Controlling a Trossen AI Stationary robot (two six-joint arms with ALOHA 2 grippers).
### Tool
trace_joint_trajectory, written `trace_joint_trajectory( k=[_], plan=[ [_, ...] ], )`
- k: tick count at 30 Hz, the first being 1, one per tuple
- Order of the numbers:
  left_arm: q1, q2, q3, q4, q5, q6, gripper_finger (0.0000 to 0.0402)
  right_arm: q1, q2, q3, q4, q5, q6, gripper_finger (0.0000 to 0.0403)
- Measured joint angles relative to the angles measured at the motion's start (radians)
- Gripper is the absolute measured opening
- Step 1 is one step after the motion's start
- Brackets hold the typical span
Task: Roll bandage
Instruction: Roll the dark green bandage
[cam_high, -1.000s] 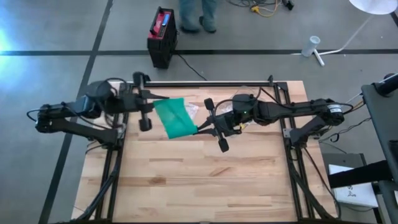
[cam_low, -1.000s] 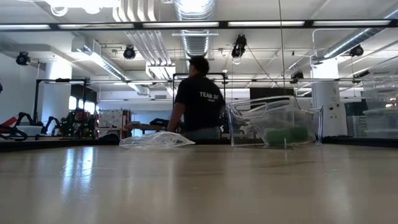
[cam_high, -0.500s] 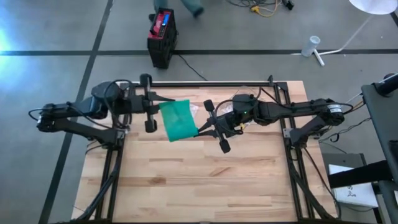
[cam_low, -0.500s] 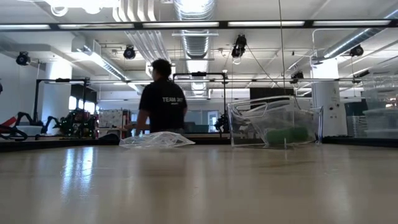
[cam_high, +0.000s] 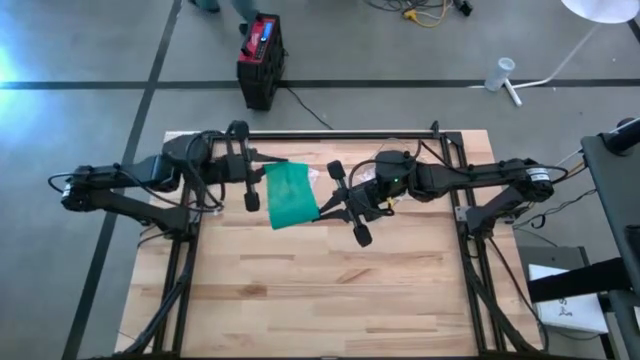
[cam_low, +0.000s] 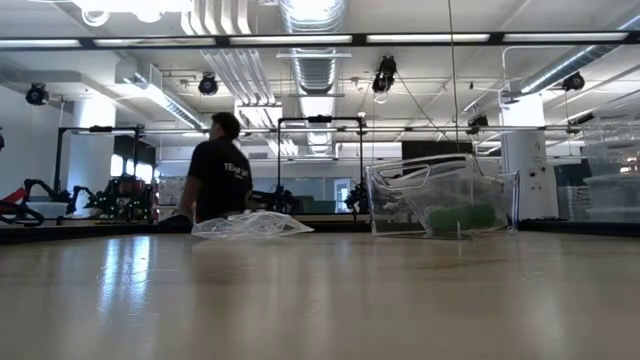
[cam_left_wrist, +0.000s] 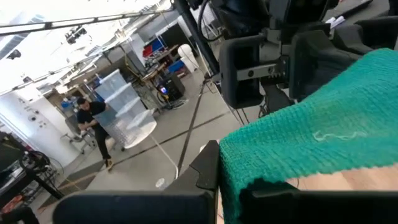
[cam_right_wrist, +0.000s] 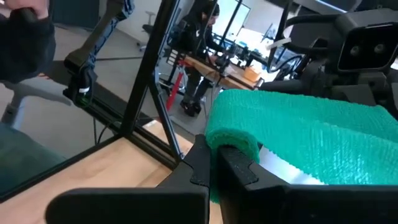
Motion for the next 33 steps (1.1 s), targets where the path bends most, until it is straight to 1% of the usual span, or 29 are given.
trace_joint_trajectory(
  k=[6,12,14,17,19,22,29,33],
  plan=[
    [0.000,0.003,0.000,0.002,-0.016,0.000,0.0000,0.000,0.000,0.000,-0.003,0.000,0.003,0.0000],
    [0.000,-0.019,0.000,0.092,-0.005,-0.001,0.0000,0.000,0.002,-0.003,-0.003,0.003,0.004,0.0000],
    [-0.001,-0.024,0.000,0.117,0.034,-0.022,0.0000,0.000,0.003,-0.003,-0.005,0.003,0.004,0.0000],
    [-0.001,-0.024,0.000,0.201,0.140,-0.090,0.0000,-0.003,0.003,-0.003,-0.003,0.009,0.004,0.0000],
    [-0.001,-0.023,0.000,0.240,0.176,-0.107,0.0000,-0.006,0.003,-0.003,-0.003,0.011,0.004,0.0000],
    [-0.001,-0.020,0.000,0.248,0.173,-0.110,0.0000,-0.007,0.003,-0.004,-0.003,0.013,0.004,0.0000],
    [0.000,0.017,0.000,0.313,0.101,-0.096,0.0000,-0.007,0.003,-0.006,-0.003,0.030,0.004,0.0000],
    [0.000,0.027,0.000,0.320,0.021,-0.093,0.0000,-0.009,0.004,-0.007,-0.005,0.042,0.003,0.0000]
  ],
)
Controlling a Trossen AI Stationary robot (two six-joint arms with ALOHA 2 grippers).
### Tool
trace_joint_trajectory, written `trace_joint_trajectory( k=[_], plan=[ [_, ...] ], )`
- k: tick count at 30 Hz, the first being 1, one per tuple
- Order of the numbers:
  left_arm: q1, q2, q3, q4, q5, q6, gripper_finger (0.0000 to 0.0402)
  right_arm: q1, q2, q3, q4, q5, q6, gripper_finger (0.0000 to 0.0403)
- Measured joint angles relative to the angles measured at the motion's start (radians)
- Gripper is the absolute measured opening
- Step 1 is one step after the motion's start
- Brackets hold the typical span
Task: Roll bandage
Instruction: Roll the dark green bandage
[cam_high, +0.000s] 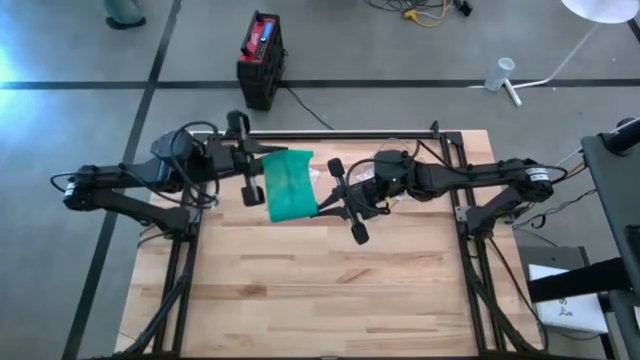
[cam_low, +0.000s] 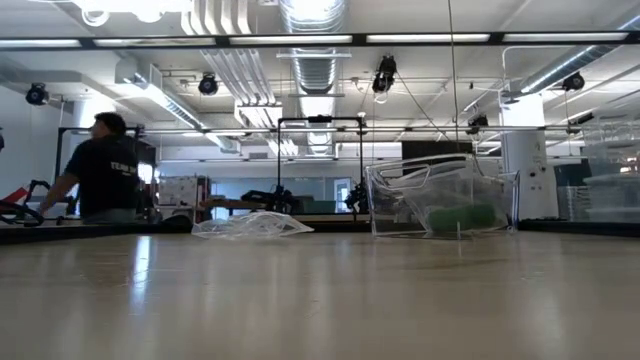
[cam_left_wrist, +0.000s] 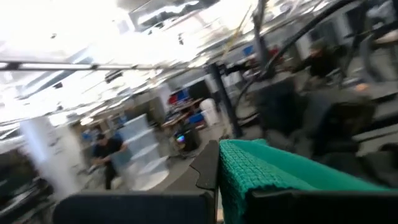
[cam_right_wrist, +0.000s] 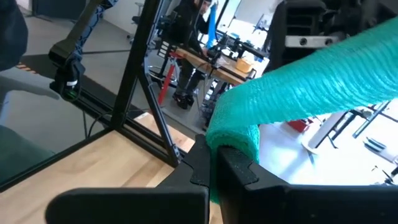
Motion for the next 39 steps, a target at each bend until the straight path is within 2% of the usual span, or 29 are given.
trace_joint_trajectory(
  k=[9,25,31,35,39],
  plan=[
    [0.000,-0.015,0.000,-0.122,-0.142,0.037,0.0000,0.004,0.000,0.000,0.004,-0.004,-0.002,0.0000],
    [0.000,-0.039,0.000,-0.356,-0.141,-0.020,0.0000,0.005,-0.002,-0.001,0.048,-0.005,-0.024,0.0000],
    [0.000,-0.042,0.000,-0.383,-0.137,-0.039,0.0000,0.005,-0.021,-0.002,0.057,-0.005,-0.037,0.0000],
    [0.000,-0.028,0.000,-0.384,-0.083,-0.065,0.0000,0.005,-0.022,-0.002,0.060,-0.005,-0.036,0.0000],
    [0.000,-0.004,-0.001,-0.392,-0.078,-0.078,0.0000,0.005,-0.022,-0.002,0.083,-0.010,-0.035,0.0000]
  ],
)
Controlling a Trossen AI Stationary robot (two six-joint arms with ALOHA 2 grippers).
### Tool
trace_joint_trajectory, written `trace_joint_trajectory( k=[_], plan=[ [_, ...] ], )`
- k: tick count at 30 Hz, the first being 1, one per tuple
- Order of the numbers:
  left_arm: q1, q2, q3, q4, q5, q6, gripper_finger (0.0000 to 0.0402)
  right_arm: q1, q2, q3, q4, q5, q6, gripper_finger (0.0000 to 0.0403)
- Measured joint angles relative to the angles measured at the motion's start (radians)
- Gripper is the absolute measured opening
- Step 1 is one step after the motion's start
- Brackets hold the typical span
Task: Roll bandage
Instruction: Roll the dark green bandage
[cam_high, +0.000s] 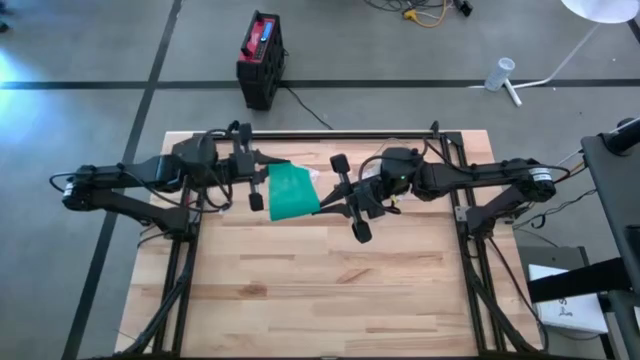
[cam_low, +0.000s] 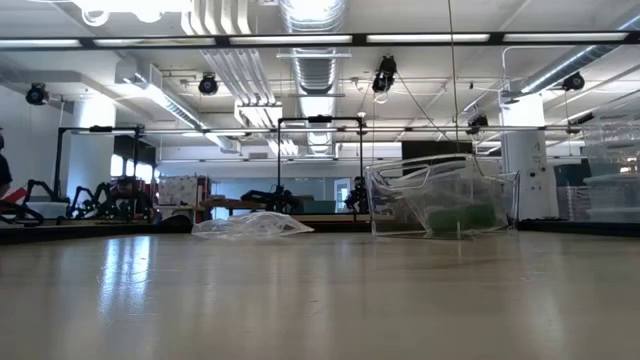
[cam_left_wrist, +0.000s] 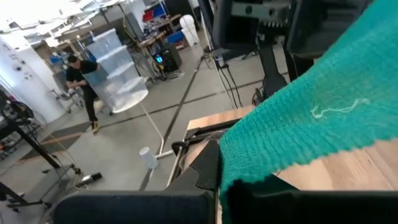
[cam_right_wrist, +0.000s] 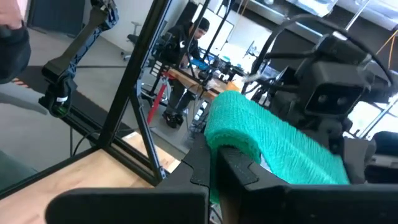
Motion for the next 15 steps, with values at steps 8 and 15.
trace_joint_trajectory(
  k=[8,15],
  plan=[
    [0.000,0.020,-0.005,-0.030,0.003,-0.015,0.0000,0.000,-0.026,0.000,0.009,-0.003,-0.003,0.0000],
    [0.000,0.020,-0.005,-0.045,0.034,-0.033,0.0000,0.000,-0.041,0.000,0.044,0.006,-0.017,0.0000]
  ],
)
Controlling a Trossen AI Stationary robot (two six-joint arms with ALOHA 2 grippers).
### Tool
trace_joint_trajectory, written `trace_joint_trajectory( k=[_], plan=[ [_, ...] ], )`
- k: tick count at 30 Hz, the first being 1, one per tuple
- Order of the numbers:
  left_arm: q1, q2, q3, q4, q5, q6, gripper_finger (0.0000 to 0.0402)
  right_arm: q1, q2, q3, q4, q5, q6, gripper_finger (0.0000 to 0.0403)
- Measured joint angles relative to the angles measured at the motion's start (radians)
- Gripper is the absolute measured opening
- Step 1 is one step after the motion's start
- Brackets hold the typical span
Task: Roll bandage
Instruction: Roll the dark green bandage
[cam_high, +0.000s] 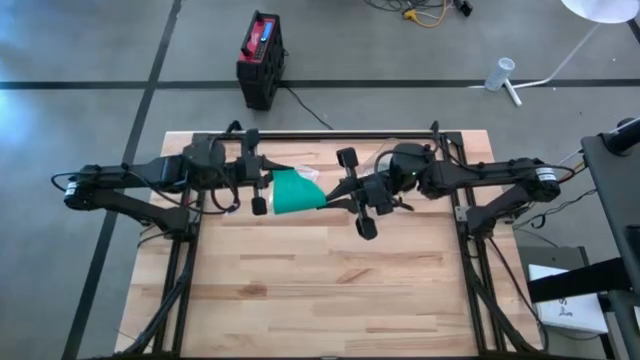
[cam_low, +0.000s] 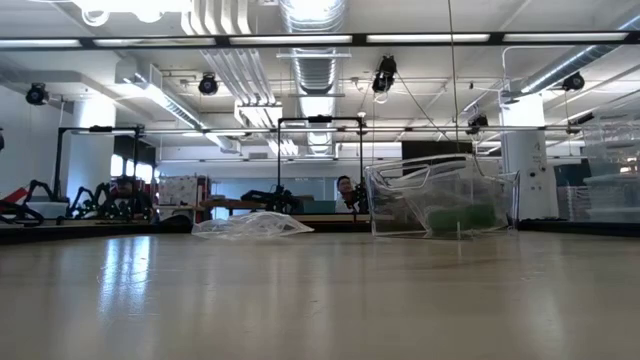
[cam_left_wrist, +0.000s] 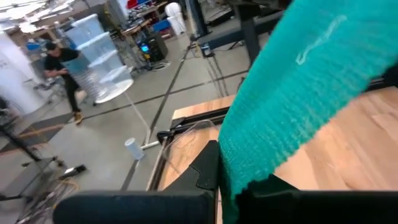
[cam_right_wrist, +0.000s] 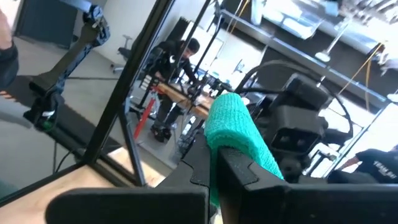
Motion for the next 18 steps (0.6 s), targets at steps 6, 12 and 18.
trace_joint_trajectory(
  k=[6,12,18],
  plan=[
    [0.000,0.003,0.000,0.000,0.041,-0.022,0.0000,0.000,0.001,0.000,0.050,0.079,-0.012,0.0000],
    [0.000,0.003,-0.001,0.011,0.042,-0.064,0.0000,0.000,0.001,0.000,0.062,0.234,-0.052,0.0000],
    [-0.001,0.008,-0.001,0.025,0.043,-0.104,0.0000,-0.002,0.001,0.000,0.064,0.237,-0.076,0.0000]
  ],
)
